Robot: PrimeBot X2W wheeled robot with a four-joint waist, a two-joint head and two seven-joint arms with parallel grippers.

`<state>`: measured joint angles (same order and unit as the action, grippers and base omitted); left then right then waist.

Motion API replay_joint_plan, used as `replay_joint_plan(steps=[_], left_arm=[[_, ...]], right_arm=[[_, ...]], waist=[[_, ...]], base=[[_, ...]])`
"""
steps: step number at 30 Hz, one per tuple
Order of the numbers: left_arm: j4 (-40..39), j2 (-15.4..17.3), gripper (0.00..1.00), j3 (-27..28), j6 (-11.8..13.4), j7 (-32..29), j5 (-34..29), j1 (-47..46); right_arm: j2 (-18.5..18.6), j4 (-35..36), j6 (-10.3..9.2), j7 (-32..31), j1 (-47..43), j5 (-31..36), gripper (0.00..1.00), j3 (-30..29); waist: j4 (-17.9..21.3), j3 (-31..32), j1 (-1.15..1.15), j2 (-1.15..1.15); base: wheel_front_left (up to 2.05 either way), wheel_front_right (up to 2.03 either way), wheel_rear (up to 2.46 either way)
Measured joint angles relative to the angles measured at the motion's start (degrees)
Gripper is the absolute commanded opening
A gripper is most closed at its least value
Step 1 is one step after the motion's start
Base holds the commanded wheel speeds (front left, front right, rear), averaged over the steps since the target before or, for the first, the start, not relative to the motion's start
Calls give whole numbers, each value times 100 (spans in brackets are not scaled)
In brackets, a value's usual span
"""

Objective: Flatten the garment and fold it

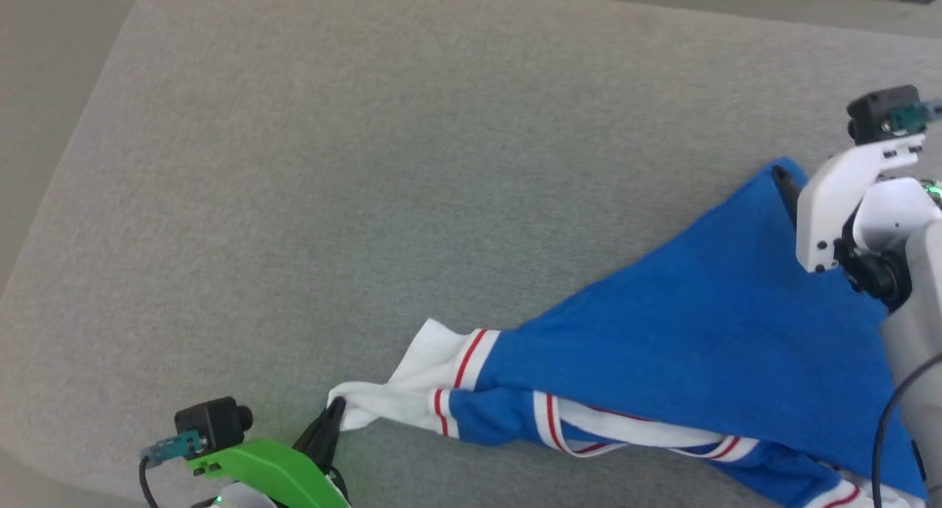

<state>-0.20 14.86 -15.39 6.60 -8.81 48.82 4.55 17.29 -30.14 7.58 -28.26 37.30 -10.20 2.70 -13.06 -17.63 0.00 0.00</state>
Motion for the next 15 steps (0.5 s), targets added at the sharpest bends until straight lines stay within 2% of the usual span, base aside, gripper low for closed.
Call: replay_joint_plan(steps=[7,8,9,10,13,15], left_arm=[[119,-81,0,-41,-83,90,0,-147],[132,-87,0,-44,-101,91,1,-159],[144,-88,0,-47,-101,91,1,-173],[155,-91,0,-51,-101,92,1,-187],[196,-99,0,-56,-101,119,1,-196],[230,-99,0,-48,-100,134,2,-192]], right_arm=[[-34,-439,0,-1318,428,308,100,-183],[-41,-449,0,-1532,500,359,51,-259],[-49,-437,1,-1658,531,400,22,-296],[-70,-403,1,-1750,537,434,0,-355],[-178,-238,0,-1696,413,464,0,-525],[-255,-56,0,-1321,137,463,0,-693]], waist=[[-218,-257,0,0],[-245,-275,0,0],[-264,-284,0,0],[-283,-285,0,0],[-296,-229,0,0],[-287,-152,0,0]], base=[[0,0,0],[0,0,0],[0,0,0],[0,0,0],[0,0,0],[0,0,0]])
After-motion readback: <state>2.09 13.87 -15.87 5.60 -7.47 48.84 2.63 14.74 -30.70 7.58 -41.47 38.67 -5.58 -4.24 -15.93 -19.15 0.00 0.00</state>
